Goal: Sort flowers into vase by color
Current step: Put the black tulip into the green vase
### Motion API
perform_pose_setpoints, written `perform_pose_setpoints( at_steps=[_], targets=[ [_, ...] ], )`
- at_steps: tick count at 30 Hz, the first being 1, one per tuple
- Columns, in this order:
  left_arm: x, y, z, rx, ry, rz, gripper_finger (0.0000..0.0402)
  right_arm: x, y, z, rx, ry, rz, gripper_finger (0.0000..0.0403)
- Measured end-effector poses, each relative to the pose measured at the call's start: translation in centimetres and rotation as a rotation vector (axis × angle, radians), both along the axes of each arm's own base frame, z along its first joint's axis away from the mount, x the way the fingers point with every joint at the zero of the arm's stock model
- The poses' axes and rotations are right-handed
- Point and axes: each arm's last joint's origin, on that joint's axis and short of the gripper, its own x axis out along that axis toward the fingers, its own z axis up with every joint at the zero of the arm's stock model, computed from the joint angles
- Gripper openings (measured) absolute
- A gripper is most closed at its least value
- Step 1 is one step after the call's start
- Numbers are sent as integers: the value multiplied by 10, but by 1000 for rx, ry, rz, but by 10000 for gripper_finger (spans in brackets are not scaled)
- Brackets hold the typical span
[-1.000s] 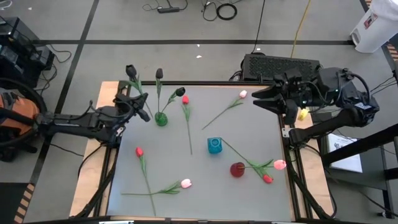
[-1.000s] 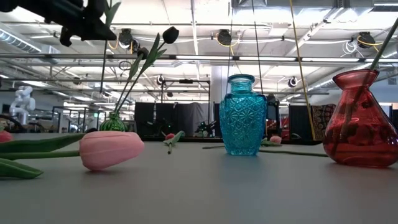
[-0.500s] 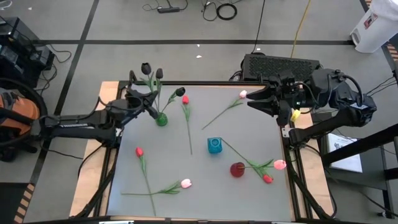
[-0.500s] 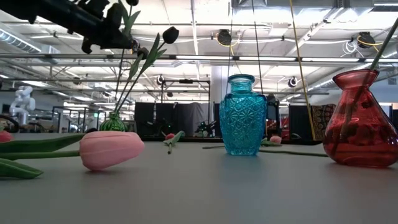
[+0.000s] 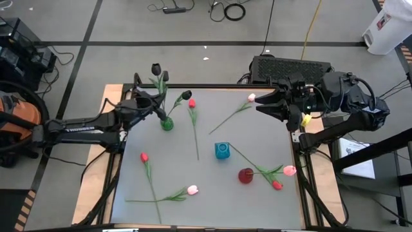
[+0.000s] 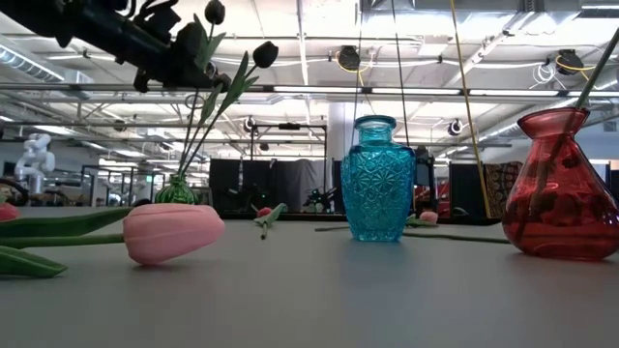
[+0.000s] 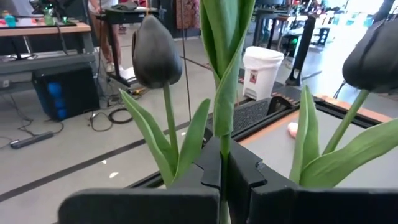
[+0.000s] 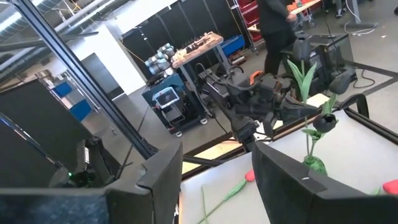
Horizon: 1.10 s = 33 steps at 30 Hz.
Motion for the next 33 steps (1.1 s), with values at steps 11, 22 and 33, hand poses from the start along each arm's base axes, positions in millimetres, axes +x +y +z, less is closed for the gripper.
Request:
perform_pose_setpoints(
  at_steps=[11,22,33],
  targets=[
    [3,1,-5,-10,29,2,4,0,0,0,-8,0,1,185],
    [2,1,-9,-41,57,8,4,0,0,0,-21,3,2,185],
    [5,2,-10,-43,65,11,4,0,0,0,-25,4,2,185]
  ],
)
